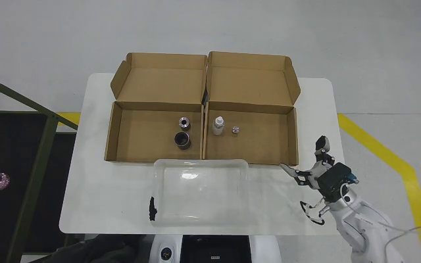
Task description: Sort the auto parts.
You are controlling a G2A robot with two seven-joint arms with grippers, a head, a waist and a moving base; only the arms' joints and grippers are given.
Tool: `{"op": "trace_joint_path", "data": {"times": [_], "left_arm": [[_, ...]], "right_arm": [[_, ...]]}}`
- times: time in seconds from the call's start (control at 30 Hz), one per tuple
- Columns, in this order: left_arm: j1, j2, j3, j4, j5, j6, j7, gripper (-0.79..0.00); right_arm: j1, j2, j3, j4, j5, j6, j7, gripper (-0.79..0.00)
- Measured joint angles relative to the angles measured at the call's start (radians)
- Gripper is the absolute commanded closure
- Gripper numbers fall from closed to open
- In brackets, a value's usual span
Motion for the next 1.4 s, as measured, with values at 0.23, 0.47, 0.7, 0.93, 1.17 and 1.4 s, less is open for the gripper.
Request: {"op": "trace_joint_path", "data": {"times": [0.23, 0.47, 0.7, 0.93, 1.17, 1.4], "left_arm": [[0.000, 0.000, 0.000, 0.000, 0.000, 0.000, 0.000, -0.784], [0.000, 0.000, 0.000, 0.000, 0.000, 0.000, 0.000, -0.784], [0.000, 0.000, 0.000, 0.000, 0.000, 0.000, 0.000, -0.784], [0.000, 0.000, 0.000, 0.000, 0.000, 0.000, 0.000, -0.785], [0.000, 0.000, 0.000, 0.000, 0.000, 0.000, 0.000, -0.785], [0.000, 0.000, 0.000, 0.000, 0.000, 0.000, 0.000, -0.784]], "right_arm": [[-0.017, 0.003, 0.009, 0.008, -0.003, 0.020, 0.016, -0.785], [-0.017, 0.003, 0.009, 0.008, -0.003, 0.020, 0.017, -0.785], [-0.017, 0.003, 0.009, 0.008, -0.003, 0.020, 0.017, -0.785], [-0.017, 0.003, 0.009, 0.008, -0.003, 0.020, 0.017, -0.785], [-0.017, 0.003, 0.009, 0.008, -0.003, 0.020, 0.017, -0.785], [-0.017, 0.003, 0.009, 0.008, -0.003, 0.020, 0.017, -0.785]]}}
